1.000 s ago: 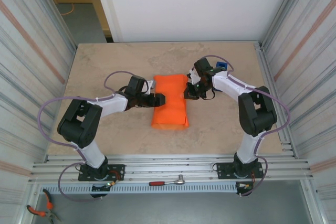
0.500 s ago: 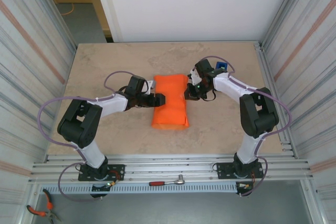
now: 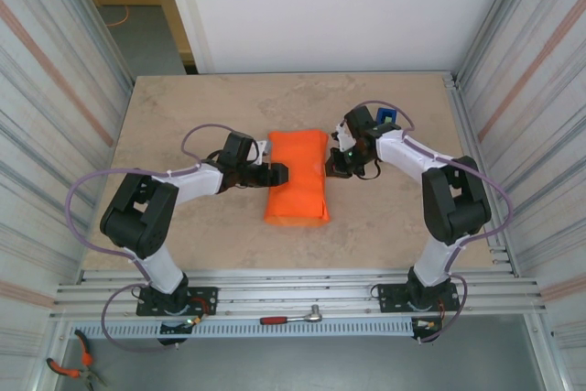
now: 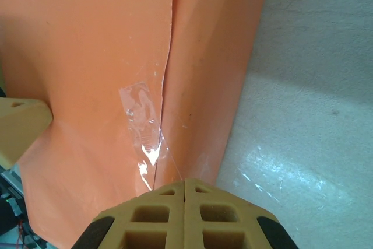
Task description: Wrap the gift box in paper
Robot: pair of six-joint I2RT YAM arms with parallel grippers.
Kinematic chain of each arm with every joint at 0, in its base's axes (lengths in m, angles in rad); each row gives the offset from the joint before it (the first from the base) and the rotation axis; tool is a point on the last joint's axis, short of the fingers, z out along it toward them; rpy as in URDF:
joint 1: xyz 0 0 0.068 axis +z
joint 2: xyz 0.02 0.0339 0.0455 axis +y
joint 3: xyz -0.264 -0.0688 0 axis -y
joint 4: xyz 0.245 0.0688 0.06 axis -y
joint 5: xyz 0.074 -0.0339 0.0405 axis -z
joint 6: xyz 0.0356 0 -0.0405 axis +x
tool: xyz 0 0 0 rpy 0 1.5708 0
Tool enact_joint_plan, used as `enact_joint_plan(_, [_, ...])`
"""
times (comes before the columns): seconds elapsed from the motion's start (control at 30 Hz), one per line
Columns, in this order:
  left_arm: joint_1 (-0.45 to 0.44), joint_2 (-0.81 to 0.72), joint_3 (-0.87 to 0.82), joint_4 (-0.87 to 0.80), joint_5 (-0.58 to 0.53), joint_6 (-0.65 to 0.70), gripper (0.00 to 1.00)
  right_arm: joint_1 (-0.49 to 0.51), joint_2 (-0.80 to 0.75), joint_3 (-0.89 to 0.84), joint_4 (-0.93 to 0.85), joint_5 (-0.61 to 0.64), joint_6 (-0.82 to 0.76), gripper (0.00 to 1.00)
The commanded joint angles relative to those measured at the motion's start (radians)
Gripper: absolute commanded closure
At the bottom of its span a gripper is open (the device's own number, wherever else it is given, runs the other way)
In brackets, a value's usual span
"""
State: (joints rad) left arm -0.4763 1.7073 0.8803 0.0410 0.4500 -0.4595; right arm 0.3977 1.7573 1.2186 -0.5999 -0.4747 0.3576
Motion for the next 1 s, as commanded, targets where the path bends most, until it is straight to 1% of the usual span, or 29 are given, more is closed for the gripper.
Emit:
enact_joint_plan(0.0, [-0.016,0.073,-0.064,-0.144,-0.109,0.023,0.3,0.006,-0.039,-0.008,-0.026,-0.02,0.006,1.0])
enact_joint_plan(0.3, [-0.016,0.072,-0.064,-0.142,-0.11,0.021,0.3,0.014,0.019,-0.013,-0.009,0.007,0.002,1.0])
enact_joint_plan(0.47, [-0.016,0.071,-0.063,-0.141,-0.108,0.021,0.3,0.015,0.047,-0.023,0.009,-0.002,0.006,1.0])
enact_joint_plan(0.7, [-0.016,0.067,-0.063,-0.141,-0.108,0.021,0.3,0.017,0.051,-0.055,0.074,-0.052,0.042,1.0])
enact_joint_plan(0.87, [-0.016,0.062,-0.067,-0.14,-0.106,0.019,0.3,0.022,0.072,-0.042,0.105,-0.088,0.057,1.0])
enact_joint_plan(0.97, [-0.016,0.056,-0.064,-0.14,-0.098,0.017,0.3,0.026,0.089,-0.029,0.105,-0.106,0.04,1.0])
